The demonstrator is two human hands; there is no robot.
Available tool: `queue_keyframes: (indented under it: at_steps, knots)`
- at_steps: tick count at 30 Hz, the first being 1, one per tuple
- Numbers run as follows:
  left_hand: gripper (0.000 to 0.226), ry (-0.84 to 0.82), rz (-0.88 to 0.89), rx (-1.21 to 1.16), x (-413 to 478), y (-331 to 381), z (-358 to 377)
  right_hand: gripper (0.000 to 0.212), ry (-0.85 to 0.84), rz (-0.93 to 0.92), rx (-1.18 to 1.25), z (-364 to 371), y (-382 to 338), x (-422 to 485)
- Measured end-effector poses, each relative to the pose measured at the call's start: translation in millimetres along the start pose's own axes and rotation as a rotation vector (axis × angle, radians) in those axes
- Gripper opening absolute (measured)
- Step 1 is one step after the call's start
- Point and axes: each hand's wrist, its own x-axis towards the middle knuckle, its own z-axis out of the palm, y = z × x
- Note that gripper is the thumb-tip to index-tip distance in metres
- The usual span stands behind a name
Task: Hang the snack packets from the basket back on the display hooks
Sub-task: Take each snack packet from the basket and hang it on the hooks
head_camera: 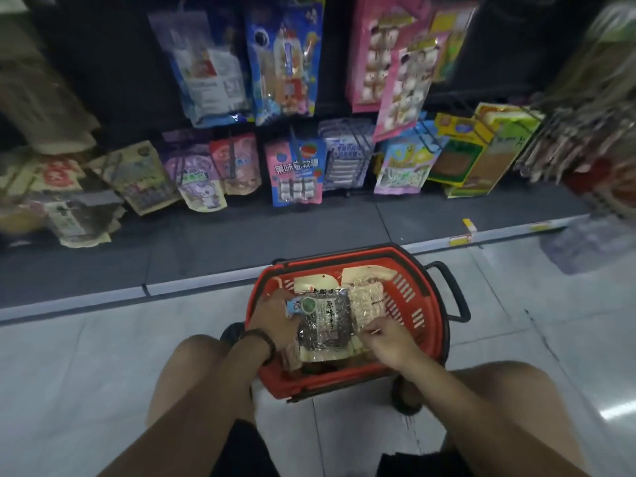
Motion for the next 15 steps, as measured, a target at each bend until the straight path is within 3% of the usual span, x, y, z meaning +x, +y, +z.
queue_keyframes:
  at_steps: [8, 11, 15]
  knots:
    - [0.078, 0.010, -0.276, 0.038, 42.6, -1.1, 21.9, 0.021, -0.069, 0.049, -0.093, 31.5, 10.4, 44.8]
    - [0.063, -0.107, -0.342, 0.190, 52.4, 3.8, 24.7, 0.018, -0.142, 0.028, -0.106, 47.4, 1.3, 56.5]
    - [0.045, -0.135, -0.312, 0.404, 55.0, 14.0, 29.4, 0.018, -0.189, -0.011, -0.185, 58.4, -5.7, 57.2]
